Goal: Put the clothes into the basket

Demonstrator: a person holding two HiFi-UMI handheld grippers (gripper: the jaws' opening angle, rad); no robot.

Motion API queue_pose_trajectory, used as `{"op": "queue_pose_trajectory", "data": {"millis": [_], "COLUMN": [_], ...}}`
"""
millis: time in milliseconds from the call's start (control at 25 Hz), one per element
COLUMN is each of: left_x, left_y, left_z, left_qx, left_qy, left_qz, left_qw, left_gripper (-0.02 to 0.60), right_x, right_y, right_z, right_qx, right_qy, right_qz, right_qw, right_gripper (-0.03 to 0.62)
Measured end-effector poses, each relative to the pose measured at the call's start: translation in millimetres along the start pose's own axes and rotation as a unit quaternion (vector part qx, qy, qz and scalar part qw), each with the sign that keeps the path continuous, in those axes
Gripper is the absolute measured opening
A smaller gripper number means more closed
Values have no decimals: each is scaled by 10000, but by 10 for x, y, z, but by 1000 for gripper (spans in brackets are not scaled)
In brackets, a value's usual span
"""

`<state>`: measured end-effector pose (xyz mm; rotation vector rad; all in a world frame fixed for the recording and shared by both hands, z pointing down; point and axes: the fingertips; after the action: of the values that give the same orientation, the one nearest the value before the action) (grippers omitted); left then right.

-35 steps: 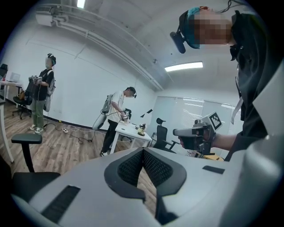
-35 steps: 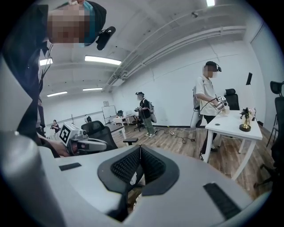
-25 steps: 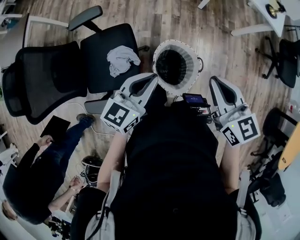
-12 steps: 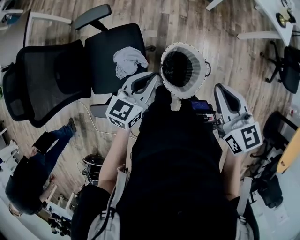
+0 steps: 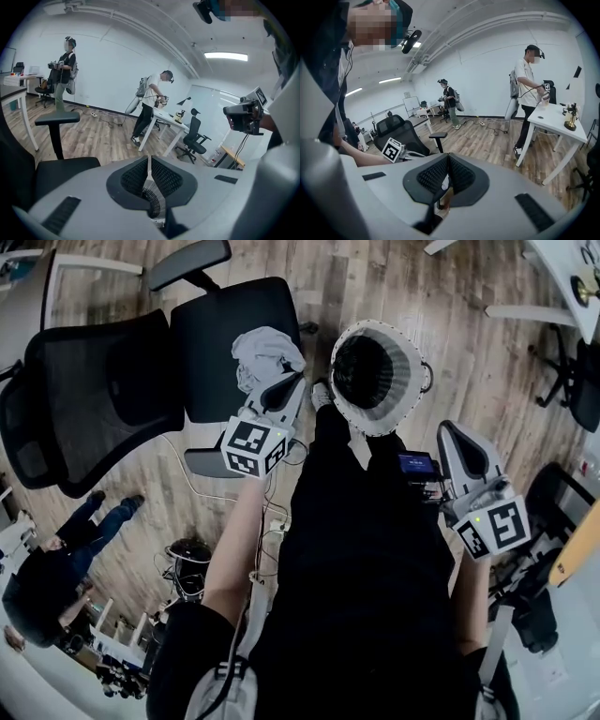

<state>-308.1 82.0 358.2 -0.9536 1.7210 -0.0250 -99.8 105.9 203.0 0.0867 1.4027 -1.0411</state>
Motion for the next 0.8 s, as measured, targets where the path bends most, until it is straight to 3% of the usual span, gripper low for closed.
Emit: {"op": "queue_pose_trajectory", "data": {"millis": [120,600,800], "left_x": [-175,-774,-969], "left_y": [-74,-354,-478], "left_z": [-195,-875,-1142], "left_qx": [108,494,763], "left_qy": [60,190,79], "left_qz": [-207,-922,-1131], "left_qw": [9997,9943,9906], "left_gripper": [25,208,265], "right_x": [-52,-254,-343], "right_y": [-85,-271,-330], "right_z": [-33,-47,-19], "right_qx": [15,30,34], "right_qy": [-53,-185,-219], "right_qz": [-171,-747,-969], "right_qw": [9998,9970,9951], "right_gripper": [17,17,17]}}
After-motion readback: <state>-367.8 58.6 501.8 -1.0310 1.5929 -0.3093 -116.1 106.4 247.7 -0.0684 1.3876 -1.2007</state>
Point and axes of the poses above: the fingertips, and each gripper's own axes: y backward along the fingers, z to its right, x out of its top, and after that the axes turned 2 degrees about z, right-handed
